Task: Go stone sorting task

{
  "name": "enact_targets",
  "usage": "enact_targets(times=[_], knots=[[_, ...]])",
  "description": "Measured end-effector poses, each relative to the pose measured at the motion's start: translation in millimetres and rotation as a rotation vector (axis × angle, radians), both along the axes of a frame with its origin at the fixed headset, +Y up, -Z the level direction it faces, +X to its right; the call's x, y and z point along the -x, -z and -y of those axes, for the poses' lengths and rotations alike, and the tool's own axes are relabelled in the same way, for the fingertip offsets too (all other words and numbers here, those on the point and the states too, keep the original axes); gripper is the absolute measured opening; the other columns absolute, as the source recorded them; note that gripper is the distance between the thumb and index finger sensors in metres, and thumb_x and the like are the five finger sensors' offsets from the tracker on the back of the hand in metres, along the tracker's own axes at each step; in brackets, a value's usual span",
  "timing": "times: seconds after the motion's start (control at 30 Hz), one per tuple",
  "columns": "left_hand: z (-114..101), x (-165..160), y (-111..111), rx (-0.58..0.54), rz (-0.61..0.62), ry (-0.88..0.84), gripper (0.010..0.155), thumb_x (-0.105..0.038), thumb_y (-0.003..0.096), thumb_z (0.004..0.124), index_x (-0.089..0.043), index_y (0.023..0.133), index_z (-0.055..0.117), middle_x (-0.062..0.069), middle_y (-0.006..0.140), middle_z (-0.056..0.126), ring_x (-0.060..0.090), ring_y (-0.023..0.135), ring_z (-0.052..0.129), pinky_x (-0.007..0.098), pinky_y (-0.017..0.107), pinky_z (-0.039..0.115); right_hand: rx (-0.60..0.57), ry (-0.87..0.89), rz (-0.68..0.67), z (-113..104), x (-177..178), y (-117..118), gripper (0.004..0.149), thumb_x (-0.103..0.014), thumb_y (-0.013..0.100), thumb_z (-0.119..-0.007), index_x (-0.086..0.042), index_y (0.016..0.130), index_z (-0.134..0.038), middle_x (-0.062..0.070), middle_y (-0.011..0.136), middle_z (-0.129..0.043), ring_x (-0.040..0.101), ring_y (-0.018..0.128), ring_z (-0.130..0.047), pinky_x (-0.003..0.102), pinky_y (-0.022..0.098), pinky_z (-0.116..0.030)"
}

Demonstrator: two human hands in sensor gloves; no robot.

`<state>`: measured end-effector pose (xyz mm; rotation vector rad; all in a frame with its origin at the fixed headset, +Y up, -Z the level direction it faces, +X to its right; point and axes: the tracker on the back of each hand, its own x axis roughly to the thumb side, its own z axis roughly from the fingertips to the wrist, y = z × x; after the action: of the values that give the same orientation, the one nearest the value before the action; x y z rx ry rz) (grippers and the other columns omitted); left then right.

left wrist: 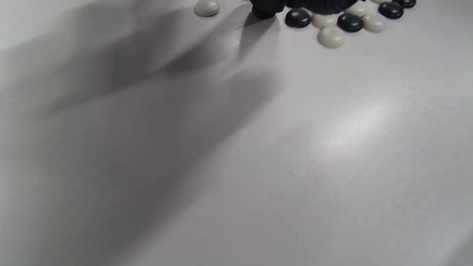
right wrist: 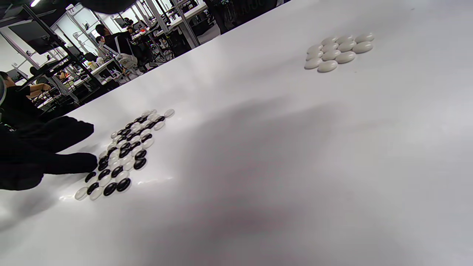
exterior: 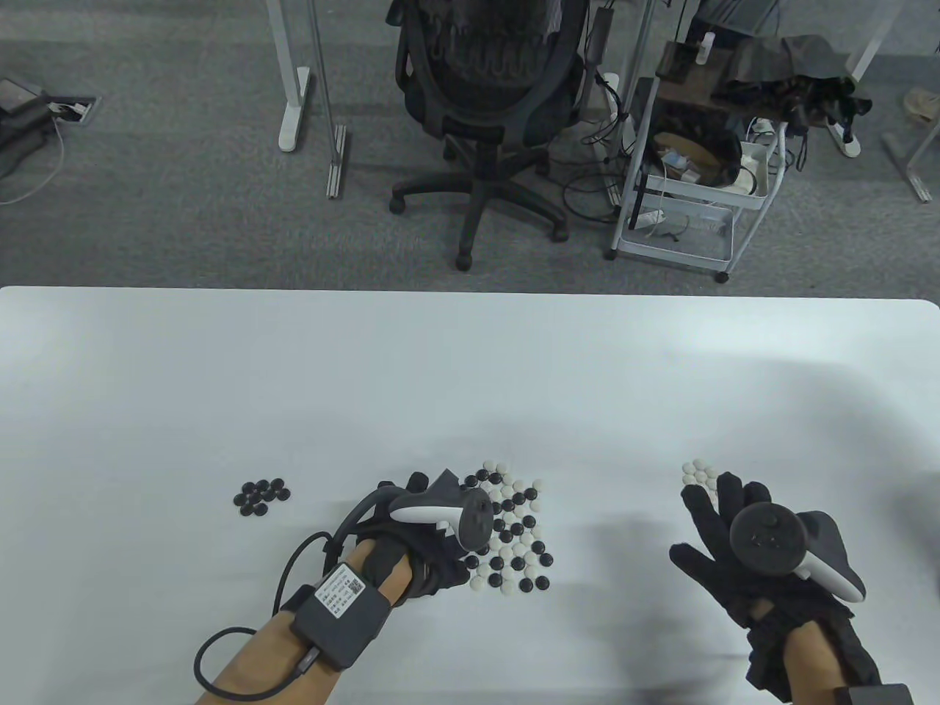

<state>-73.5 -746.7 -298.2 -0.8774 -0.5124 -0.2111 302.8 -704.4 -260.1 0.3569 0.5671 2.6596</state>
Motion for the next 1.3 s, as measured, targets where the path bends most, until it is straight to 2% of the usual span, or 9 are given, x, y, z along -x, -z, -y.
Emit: enact_targets(times=[0.17,0.3,0.43,0.6,0.9,1.03,1.17,1.3], knots=[[-3.6,51.5,-8.8,-0.024,-0.104,0.053,0.061,-0.043,0.0591,0.046,-0.027,0.117,0.039,0.033,0.113,-0.007,0.060,0.091,-0.012,0.084,0.059,0.007,0.005,0.001,0.002,0.3,-0.6,0.3,0.080,-0.053,0.057,-0.049,-0.010,0.113,-0.013,0.033,0.105,0.009,0.060,0.086,0.011,0.081,0.053,-0.006],[-8.4,116.8,-10.3,-0.053,-0.284,0.137,0.058,-0.043,0.0604,0.050,-0.026,0.116,0.046,0.033,0.115,-0.002,0.061,0.093,-0.007,0.084,0.059,0.009,0.003,-0.001,-0.002,0.2,0.4,0.1,0.080,-0.053,0.057,-0.049,-0.010,0.114,-0.013,0.033,0.105,0.009,0.060,0.086,0.011,0.081,0.053,-0.006],[-8.7,165.6,-5.7,-0.029,-0.463,0.126,0.058,-0.042,0.0604,0.051,-0.025,0.116,0.049,0.033,0.115,-0.002,0.061,0.093,-0.009,0.084,0.059,0.007,0.007,-0.005,-0.002,0.5,0.6,0.1,0.080,-0.053,0.057,-0.049,-0.010,0.113,-0.013,0.033,0.105,0.009,0.060,0.086,0.011,0.081,0.053,-0.006],[-5.1,191.7,4.9,-0.030,-0.585,0.063,0.060,-0.043,0.0591,0.048,-0.027,0.117,0.044,0.030,0.112,-0.012,0.059,0.091,-0.016,0.083,0.059,0.002,0.006,-0.012,0.000,0.4,2.0,-0.2,0.080,-0.053,0.057,-0.049,-0.010,0.113,-0.013,0.033,0.105,0.009,0.060,0.086,0.011,0.081,0.052,-0.005],[-7.0,210.9,25.0,-0.024,-0.729,0.006,0.062,-0.044,0.0578,0.046,-0.028,0.118,0.045,0.028,0.110,-0.016,0.057,0.091,-0.019,0.083,0.059,0.000,0.015,-0.021,0.001,1.6,4.1,0.3,0.079,-0.053,0.057,-0.049,-0.010,0.113,-0.013,0.033,0.105,0.009,0.060,0.086,0.011,0.081,0.051,-0.004],[-32.0,199.8,31.7,-0.098,-0.716,-0.120,0.064,-0.045,0.0578,0.045,-0.027,0.119,0.043,0.029,0.111,-0.016,0.058,0.091,-0.019,0.083,0.059,0.000,0.013,-0.020,0.004,1.3,4.3,0.4,0.080,-0.053,0.057,-0.049,-0.010,0.114,-0.013,0.033,0.105,0.009,0.060,0.085,0.012,0.080,0.051,-0.003],[-54.0,162.6,29.6,-0.079,-0.584,-0.169,0.066,-0.046,0.0579,0.045,-0.023,0.119,0.050,0.031,0.113,-0.012,0.059,0.091,-0.017,0.084,0.059,0.002,0.017,-0.023,0.006,1.4,4.4,0.6,0.079,-0.053,0.057,-0.049,-0.010,0.113,-0.013,0.033,0.105,0.009,0.060,0.085,0.012,0.079,0.051,-0.003],[-61.0,114.2,19.9,-0.063,-0.394,-0.136,0.065,-0.046,0.0592,0.048,-0.020,0.117,0.061,0.032,0.116,-0.004,0.061,0.093,-0.011,0.084,0.059,0.006,0.014,-0.021,0.008,1.1,4.1,0.6,0.080,-0.053,0.057,-0.049,-0.010,0.113,-0.013,0.034,0.105,0.009,0.060,0.085,0.012,0.079,0.051,-0.003]])
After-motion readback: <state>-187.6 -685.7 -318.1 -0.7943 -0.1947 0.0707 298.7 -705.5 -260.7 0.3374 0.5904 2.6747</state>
